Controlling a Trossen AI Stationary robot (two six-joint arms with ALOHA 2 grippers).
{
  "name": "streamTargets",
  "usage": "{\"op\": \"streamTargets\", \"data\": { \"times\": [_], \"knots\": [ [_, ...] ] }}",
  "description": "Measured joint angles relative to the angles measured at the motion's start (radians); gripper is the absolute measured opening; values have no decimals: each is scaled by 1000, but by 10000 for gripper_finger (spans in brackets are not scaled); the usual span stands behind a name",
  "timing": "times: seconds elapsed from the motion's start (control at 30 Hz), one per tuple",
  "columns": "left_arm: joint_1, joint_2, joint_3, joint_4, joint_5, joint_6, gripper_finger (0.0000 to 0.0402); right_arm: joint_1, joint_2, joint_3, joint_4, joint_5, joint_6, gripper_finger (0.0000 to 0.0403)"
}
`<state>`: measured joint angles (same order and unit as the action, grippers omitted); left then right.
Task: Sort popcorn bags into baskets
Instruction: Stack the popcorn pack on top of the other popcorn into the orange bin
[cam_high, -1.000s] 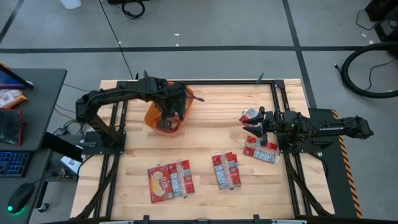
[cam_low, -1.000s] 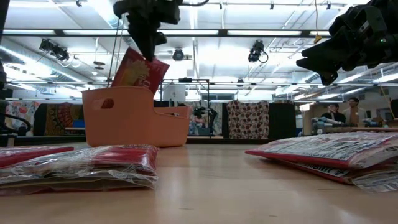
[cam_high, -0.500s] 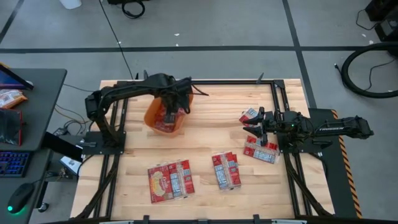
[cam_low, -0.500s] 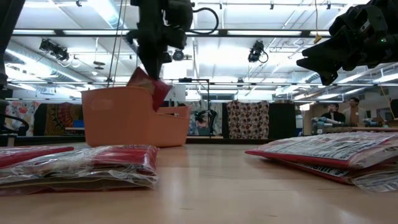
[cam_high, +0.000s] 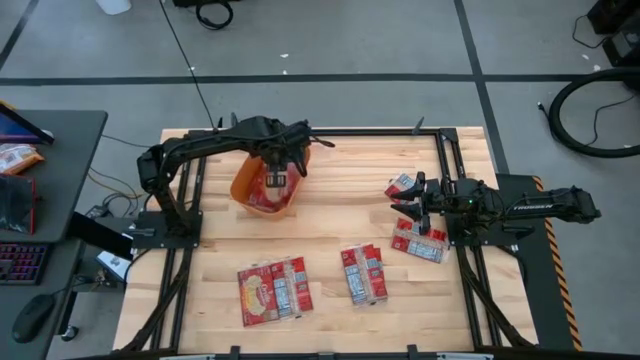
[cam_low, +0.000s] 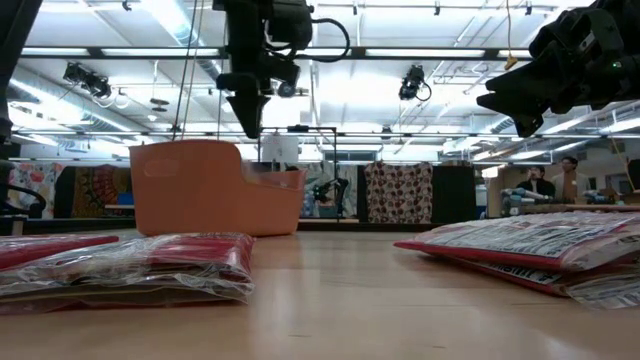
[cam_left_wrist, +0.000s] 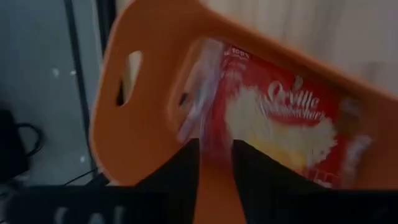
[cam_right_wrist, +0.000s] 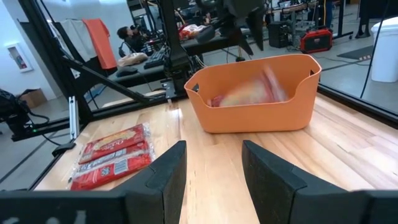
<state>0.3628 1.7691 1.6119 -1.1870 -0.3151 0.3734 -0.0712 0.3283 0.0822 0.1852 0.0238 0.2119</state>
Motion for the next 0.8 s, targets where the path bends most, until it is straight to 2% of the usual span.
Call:
{"op": "streamTargets", "data": {
  "times": [0.17, 0.27, 0.37, 0.47, 0.57, 0.67, 0.8],
  "knots": [
    [1, 0, 0, 11, -78, 0, 155, 0, 0, 0, 0, -15, 2, 160],
    [-3, 0, 0, 14, -70, -39, 167, 0, 0, 0, 0, -15, 2, 160],
    [-29, 0, 0, 51, 1, -121, 166, 0, 0, 0, 0, -15, -3, 160],
    [-77, 0, 0, 163, 113, -199, 158, 0, 0, 0, 0, -15, -4, 160],
    [-135, 0, 0, 253, 180, -278, 152, 0, 0, 0, -2, -15, -4, 160],
    [-209, 0, 0, 274, 176, -347, 145, 4, 0, 0, -26, -23, -6, 160],
    [-342, -2, 0, 254, 83, -386, 129, 27, 6, 0, -55, -22, -39, 160]
  ]
}}
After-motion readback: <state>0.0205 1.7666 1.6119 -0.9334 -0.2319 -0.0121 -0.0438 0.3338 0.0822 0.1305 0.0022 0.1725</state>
